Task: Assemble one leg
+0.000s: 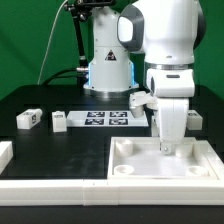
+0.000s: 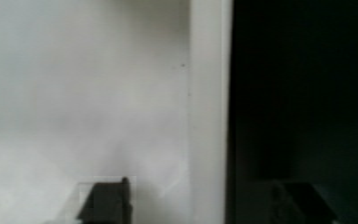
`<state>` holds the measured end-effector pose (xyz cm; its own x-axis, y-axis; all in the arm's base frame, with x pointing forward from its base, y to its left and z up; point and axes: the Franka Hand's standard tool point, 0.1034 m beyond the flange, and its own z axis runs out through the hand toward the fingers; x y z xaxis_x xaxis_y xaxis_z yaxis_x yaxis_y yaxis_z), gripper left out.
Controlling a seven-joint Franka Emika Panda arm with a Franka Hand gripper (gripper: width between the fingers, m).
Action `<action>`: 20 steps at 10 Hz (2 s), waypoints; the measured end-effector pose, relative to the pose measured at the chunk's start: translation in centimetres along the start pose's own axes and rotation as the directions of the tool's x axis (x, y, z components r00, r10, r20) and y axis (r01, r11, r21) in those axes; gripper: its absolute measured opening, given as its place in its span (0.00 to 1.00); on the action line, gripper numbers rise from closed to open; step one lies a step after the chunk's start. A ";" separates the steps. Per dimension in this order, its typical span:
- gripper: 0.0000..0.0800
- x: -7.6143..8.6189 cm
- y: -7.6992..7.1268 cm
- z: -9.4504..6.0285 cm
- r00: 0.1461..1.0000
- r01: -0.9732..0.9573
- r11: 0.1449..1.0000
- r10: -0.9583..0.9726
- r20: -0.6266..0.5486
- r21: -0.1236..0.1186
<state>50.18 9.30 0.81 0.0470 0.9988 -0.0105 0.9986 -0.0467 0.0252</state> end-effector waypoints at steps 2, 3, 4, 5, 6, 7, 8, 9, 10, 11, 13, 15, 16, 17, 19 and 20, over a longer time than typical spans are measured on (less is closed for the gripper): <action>0.75 0.0 0.0 0.0 1.000 0.000 1.000 0.000 0.000 0.000; 0.79 0.0 0.0 0.0 1.000 0.000 1.000 0.000 0.000 0.000; 0.79 0.0 0.0 0.0 1.000 0.000 1.000 0.000 0.000 0.000; 0.81 0.0 0.0 0.0 1.000 0.000 1.000 0.000 0.000 0.000; 0.81 0.0 0.0 0.0 1.000 0.000 1.000 0.000 0.000 0.000; 0.81 0.0 0.0 0.0 1.000 -0.001 1.000 0.001 0.000 0.000; 0.81 0.3 -0.5 -0.8 0.999 -0.040 0.999 0.040 0.001 -0.005; 0.81 0.7 -1.5 -2.2 0.998 -0.064 0.998 0.064 0.003 -0.013; 0.81 1.0 -2.5 -3.2 0.996 -0.089 0.996 0.089 0.007 -0.017; 0.81 1.2 -3.3 -3.9 0.994 -0.108 0.994 0.108 0.008 -0.019; 0.81 1.2 -3.7 -3.7 0.993 -0.121 0.993 0.121 0.009 -0.014; 0.81 1.2 -3.7 -3.7 0.979 -0.206 0.979 0.206 0.007 -0.013; 0.81 1.2 -3.7 -3.7 0.966 -0.257 0.966 0.257 0.006 -0.013; 0.81 1.2 -3.8 -3.7 0.942 -0.335 0.942 0.335 0.005 -0.013; 0.81 1.7 -4.6 -3.5 0.834 -0.551 0.834 0.551 -0.021 -0.012; 0.81 2.7 -5.8 -3.5 0.758 -0.652 0.758 0.651 -0.042 -0.010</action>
Offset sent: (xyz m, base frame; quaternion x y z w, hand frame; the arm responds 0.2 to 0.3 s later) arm 0.0000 0.0000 0.0000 0.0000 0.0000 0.0000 1.0000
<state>44.38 12.34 4.10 0.6848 0.7270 0.0506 0.7262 -0.6866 0.0358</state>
